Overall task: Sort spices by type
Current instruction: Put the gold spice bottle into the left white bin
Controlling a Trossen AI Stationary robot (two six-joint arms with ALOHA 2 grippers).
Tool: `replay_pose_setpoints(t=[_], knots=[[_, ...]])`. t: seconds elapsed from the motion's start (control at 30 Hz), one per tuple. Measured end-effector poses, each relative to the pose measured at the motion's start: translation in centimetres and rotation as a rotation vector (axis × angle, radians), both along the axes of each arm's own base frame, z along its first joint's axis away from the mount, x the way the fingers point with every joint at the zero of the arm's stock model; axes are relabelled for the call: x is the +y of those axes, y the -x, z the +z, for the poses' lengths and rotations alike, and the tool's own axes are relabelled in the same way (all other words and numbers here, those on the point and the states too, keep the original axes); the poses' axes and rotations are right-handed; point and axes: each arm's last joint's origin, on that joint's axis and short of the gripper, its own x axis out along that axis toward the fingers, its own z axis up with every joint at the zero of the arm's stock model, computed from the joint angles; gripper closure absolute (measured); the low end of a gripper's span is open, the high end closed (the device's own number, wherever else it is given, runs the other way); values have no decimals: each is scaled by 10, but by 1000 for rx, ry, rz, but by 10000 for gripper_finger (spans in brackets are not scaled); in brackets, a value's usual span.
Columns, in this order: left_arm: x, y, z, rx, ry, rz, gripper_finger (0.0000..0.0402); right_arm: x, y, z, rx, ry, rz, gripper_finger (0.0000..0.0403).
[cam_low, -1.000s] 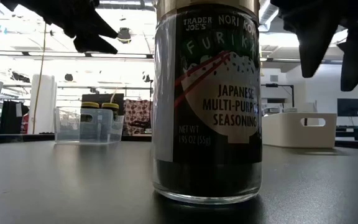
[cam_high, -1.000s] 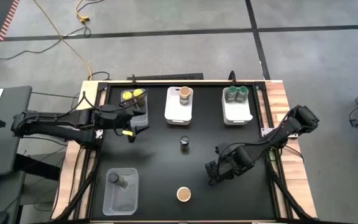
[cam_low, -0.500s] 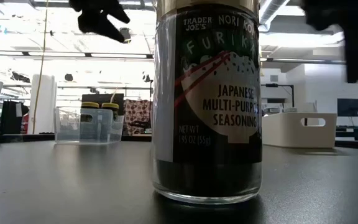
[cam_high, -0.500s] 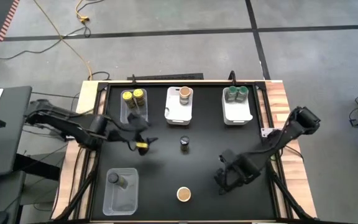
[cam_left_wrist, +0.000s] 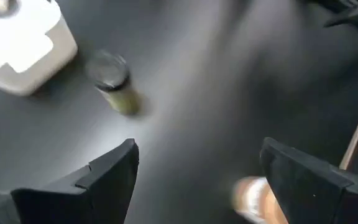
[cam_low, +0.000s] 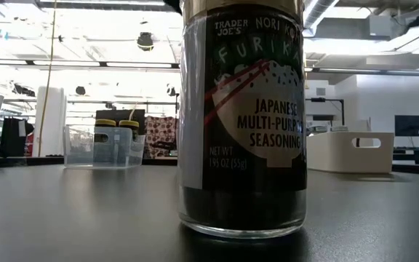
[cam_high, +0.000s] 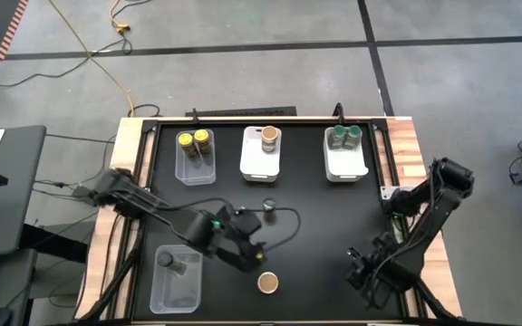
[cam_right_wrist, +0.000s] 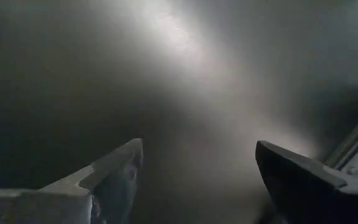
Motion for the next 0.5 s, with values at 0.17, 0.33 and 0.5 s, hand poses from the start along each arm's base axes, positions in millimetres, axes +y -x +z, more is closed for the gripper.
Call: replay_pose_setpoints(t=[0.17, 0.33, 0.5], knots=[[-12, -23, -5, 86, 168, 126, 82, 2, 4, 0, 17, 15, 66, 61], [-22, -45, -25, 160, 261, 132, 82, 2, 4, 0, 18, 13, 84, 61], [-24, -60, -45, 212, 326, 122, 81, 2, 4, 0, 16, 12, 84, 61]])
